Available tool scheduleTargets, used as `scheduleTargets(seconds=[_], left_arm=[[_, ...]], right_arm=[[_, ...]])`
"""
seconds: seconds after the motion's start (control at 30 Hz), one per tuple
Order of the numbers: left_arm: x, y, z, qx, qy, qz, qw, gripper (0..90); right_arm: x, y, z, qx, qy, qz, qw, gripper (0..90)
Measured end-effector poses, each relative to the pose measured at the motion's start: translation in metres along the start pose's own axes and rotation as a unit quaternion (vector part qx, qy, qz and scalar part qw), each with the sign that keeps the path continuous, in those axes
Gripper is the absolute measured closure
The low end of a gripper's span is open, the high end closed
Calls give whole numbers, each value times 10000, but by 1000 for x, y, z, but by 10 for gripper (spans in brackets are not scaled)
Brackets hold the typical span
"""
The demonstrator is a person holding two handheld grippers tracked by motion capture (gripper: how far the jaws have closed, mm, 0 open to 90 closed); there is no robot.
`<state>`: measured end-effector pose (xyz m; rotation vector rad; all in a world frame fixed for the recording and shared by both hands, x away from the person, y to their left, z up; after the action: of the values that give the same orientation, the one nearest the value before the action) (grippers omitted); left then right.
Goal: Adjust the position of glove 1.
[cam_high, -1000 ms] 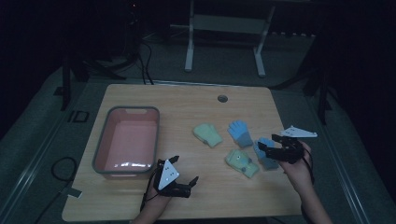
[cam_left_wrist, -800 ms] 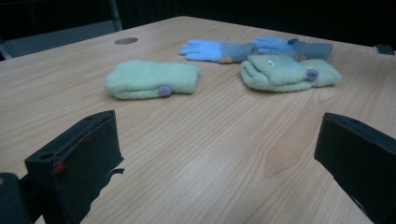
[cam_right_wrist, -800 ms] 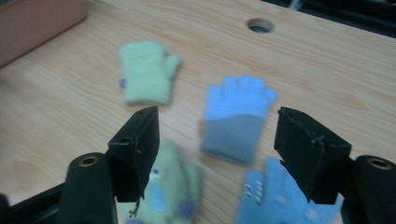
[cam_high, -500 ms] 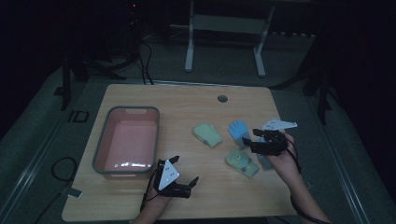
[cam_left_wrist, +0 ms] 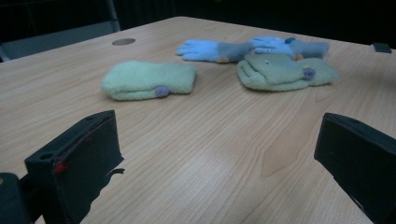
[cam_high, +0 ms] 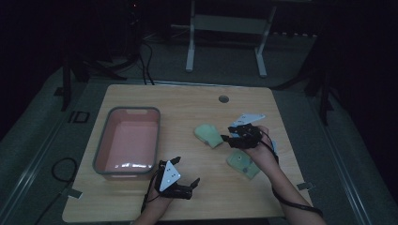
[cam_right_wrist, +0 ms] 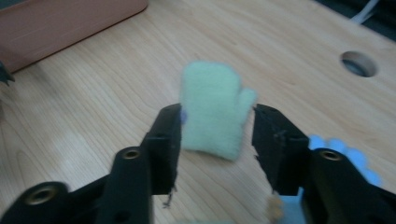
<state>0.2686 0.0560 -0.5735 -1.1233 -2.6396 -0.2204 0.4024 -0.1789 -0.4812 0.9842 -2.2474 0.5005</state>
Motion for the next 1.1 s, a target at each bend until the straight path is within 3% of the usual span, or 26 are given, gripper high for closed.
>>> scheduleTargets(seconds=[0.27,0.4,0.83,1.1], left_arm=[[0,0,0,10,-8,20,10000,8],[0,-1,0,-5,-22,36,10000,8],[0,0,0,28,-29,54,10000,8],[0,0,0,49,-31,73,10000,8]], right_arm=[[-31,3,-11,45,103,-94,9999,574],[-47,0,-15,-102,191,-199,9996,615],[-96,-9,-14,-241,568,-267,9977,602],[-118,-10,-10,-42,750,-345,9966,585]])
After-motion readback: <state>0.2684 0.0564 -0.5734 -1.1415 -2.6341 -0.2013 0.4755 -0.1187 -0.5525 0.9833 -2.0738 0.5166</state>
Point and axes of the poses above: each handheld gripper's, and its own axes: x roughly backward along the jaws, z roughly out of its underside, y roughly to its left, the point moved 3 cm from there along -x, roughly forward along the jaws, and after that the axes turned 2 degrees about z, right-handed, at the moved point
